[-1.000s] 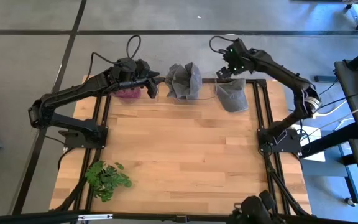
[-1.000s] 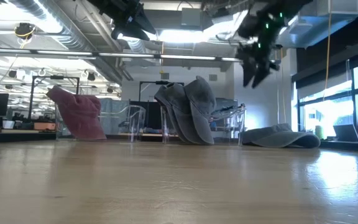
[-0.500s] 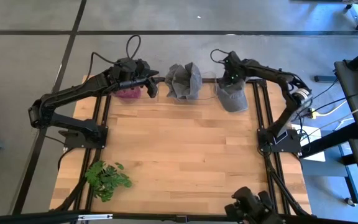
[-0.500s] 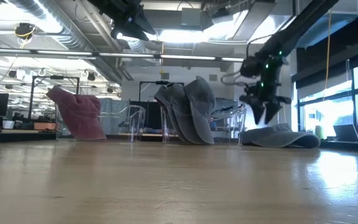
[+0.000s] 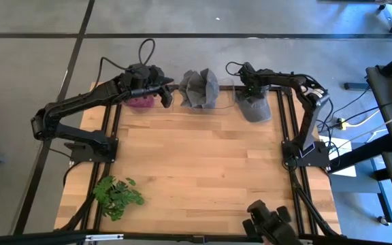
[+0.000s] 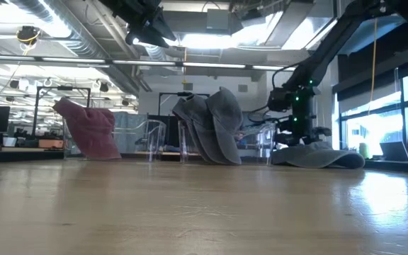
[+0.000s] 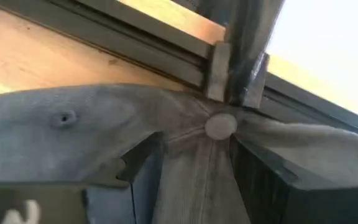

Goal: Pick & Place hat
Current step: Put the gray cap into the right transparent bin

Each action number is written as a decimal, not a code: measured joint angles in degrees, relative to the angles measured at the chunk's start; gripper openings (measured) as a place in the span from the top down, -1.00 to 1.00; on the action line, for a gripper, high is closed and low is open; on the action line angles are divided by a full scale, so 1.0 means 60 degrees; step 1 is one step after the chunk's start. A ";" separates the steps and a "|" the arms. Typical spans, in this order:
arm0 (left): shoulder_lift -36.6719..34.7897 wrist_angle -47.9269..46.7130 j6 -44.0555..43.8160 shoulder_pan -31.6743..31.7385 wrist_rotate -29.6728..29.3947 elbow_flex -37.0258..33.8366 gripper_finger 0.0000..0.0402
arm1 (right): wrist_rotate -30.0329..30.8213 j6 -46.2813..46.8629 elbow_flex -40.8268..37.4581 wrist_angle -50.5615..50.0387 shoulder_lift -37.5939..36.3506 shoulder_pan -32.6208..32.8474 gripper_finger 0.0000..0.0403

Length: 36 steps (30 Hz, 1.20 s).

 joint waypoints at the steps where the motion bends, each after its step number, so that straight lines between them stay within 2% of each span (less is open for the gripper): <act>1: 0.0000 -0.0026 0.0000 0.0004 -0.0003 0.0000 0.16 | 0.0024 -0.0004 0.0028 0.0030 0.0122 0.0004 0.06; 7: 0.0000 -0.0043 0.0002 0.0001 0.0011 0.0000 0.16 | -0.0072 0.0043 0.0072 -0.0034 0.0458 0.0004 0.08; 10: 0.0000 -0.0043 0.0004 0.0003 0.0011 0.0000 0.16 | -0.0107 0.0042 0.0068 -0.0078 0.0466 0.0002 0.17; 16: 0.0000 -0.0043 0.0004 0.0000 0.0007 0.0000 0.16 | -0.0291 -0.0070 0.0057 -0.0079 0.0473 0.0014 0.57; 21: 0.0000 -0.0042 0.0004 0.0001 0.0007 0.0000 0.16 | -0.0277 -0.0827 0.0057 -0.0089 0.0481 0.0018 0.93; 26: 0.0000 -0.0041 0.0004 0.0002 0.0007 0.0000 0.16 | -0.0280 -0.1057 0.0008 -0.0234 0.0252 0.0024 0.92; 36: 0.0000 -0.0039 0.0004 0.0003 0.0005 0.0000 0.16 | -0.0314 -0.1453 -0.0087 -0.1313 -0.1917 0.0138 0.97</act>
